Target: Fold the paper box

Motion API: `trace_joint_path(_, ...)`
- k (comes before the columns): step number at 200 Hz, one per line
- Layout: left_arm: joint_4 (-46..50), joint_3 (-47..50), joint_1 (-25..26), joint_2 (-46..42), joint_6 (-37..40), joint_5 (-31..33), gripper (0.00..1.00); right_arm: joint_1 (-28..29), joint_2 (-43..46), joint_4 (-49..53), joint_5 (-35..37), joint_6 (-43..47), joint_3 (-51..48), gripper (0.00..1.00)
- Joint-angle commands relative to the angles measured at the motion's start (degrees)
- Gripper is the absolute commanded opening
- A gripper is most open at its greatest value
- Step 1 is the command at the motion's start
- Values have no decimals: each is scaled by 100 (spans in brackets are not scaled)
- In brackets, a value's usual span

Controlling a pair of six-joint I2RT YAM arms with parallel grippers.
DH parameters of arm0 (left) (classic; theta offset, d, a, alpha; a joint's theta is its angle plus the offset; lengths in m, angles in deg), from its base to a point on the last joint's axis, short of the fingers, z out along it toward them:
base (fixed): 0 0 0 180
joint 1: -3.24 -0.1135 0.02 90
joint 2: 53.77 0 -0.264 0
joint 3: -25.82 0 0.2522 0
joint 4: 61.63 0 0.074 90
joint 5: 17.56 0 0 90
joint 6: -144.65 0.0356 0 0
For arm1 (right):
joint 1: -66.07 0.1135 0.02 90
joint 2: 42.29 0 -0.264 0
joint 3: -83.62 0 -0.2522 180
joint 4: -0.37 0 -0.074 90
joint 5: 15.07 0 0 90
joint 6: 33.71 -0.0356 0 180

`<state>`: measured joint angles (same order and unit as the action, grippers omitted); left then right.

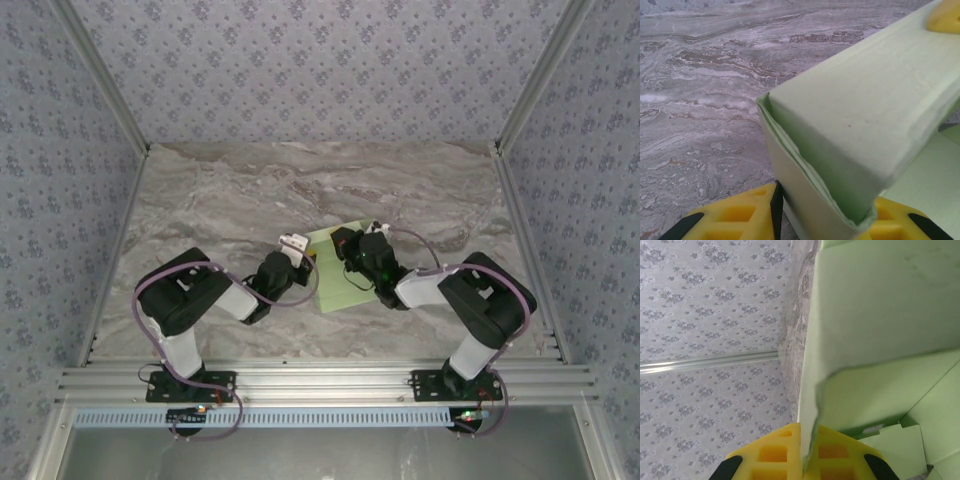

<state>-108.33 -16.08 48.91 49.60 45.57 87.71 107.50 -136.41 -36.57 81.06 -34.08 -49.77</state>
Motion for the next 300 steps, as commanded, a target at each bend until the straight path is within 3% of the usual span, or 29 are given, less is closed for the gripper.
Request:
trace_joint_path(1, -391, -406, -21, 34, -166, 388, 32, 268, 216, 1149, 67, -59, -107, 0)
trace_joint_path(30, -409, -505, 56, 146, -248, 647, 29, 350, 307, 1873, 0, -116, 171, 0)
trace_joint_path(57, -318, -531, 52, 135, -368, 853, 25, 402, 331, 2200, -40, -257, 252, 10)
trace_joint_path(80, -226, -597, 49, 170, -216, 876, 16, 410, 350, 2258, -210, -366, 252, 31)
trace_joint_path(98, -194, -544, 50, 124, -185, 956, 14, 324, 508, 2367, -441, -271, 262, 39)
trace_joint_path(125, -192, -496, 30, 92, 117, 875, 9, 169, 1206, 3600, -692, 279, 453, 48)
trace_joint_path(161, -24, -416, -131, 17, 310, 414, 7, -74, 2381, 5202, -911, 1083, 522, 54)
trace_joint_path(205, -257, -206, -456, 64, 246, -220, 7, -890, 3544, 6335, -958, 2330, 645, 60)
trace_joint_path(252, -434, -24, -771, 30, 341, -1251, 6, -2584, 2628, 6675, -2639, 4875, 1529, 65)
trace_joint_path(265, -222, -63, -852, -81, 394, -1573, 5, -2715, 2112, 6947, -3038, 5675, 1950, 69)
trace_joint_path(300, 291, -342, -910, -169, 627, -1966, 6, -2517, 1168, 7188, -3878, 6914, 2576, 67)
